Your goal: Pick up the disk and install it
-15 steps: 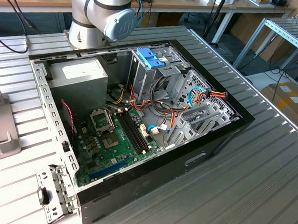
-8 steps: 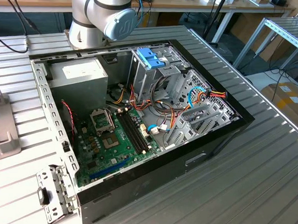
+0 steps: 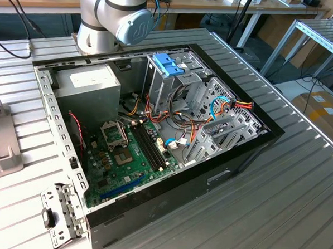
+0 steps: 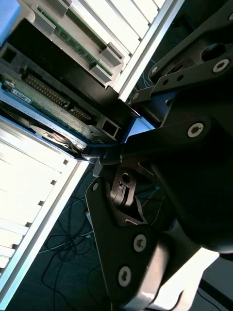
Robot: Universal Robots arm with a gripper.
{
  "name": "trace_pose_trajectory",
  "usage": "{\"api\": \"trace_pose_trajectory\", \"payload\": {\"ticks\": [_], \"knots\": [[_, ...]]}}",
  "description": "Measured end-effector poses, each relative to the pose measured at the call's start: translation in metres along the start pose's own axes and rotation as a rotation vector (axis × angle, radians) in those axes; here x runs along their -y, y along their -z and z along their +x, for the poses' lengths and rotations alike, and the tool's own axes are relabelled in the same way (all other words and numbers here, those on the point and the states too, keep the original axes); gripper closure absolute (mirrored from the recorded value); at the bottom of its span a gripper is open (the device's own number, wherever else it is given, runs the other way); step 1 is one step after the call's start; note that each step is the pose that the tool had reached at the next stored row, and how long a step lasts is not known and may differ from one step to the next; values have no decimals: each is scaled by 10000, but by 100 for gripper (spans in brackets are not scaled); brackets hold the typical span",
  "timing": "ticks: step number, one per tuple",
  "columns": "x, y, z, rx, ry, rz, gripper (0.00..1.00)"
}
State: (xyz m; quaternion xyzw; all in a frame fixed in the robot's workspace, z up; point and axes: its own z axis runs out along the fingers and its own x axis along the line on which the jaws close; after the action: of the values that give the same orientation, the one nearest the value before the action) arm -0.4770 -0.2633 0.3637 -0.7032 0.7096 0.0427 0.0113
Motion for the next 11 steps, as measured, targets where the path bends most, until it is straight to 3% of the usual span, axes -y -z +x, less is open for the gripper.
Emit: {"api": "trace_pose_trajectory", "payload": {"ticks": [11], "knots": [[-1,63,-5,1,0,0,63]]}}
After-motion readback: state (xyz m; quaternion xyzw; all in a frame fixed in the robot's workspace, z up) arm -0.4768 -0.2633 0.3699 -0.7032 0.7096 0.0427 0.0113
